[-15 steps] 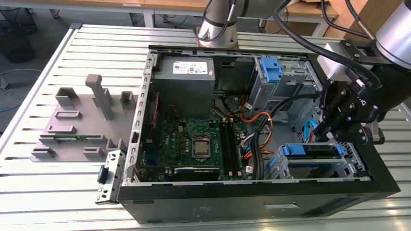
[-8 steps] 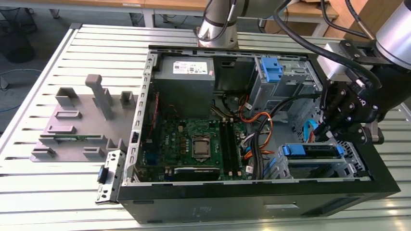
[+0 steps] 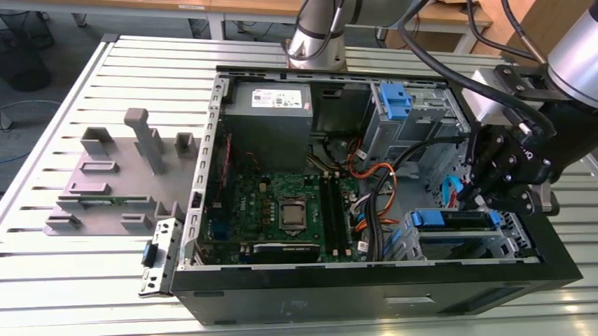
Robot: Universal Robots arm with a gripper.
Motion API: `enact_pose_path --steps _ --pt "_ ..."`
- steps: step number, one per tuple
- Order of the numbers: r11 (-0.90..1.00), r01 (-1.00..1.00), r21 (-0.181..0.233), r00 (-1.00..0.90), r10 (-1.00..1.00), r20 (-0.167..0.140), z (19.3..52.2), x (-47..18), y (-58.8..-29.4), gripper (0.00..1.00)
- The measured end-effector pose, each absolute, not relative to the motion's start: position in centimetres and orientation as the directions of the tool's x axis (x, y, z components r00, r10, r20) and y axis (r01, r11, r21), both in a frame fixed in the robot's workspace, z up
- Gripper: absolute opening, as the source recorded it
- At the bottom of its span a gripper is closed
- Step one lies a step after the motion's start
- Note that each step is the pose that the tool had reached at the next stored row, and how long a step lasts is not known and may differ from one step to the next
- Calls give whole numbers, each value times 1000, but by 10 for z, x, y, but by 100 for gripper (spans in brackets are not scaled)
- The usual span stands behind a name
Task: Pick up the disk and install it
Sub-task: 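Insert the first disk wire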
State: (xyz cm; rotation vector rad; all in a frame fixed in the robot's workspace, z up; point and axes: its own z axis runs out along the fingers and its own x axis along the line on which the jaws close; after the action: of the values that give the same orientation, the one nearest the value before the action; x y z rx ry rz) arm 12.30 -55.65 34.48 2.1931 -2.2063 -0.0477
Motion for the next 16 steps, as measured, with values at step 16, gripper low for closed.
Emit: enact_pose_path --steps 16 --pt "6 -999 39 -6 -1000 -4 339 122 -560 16"
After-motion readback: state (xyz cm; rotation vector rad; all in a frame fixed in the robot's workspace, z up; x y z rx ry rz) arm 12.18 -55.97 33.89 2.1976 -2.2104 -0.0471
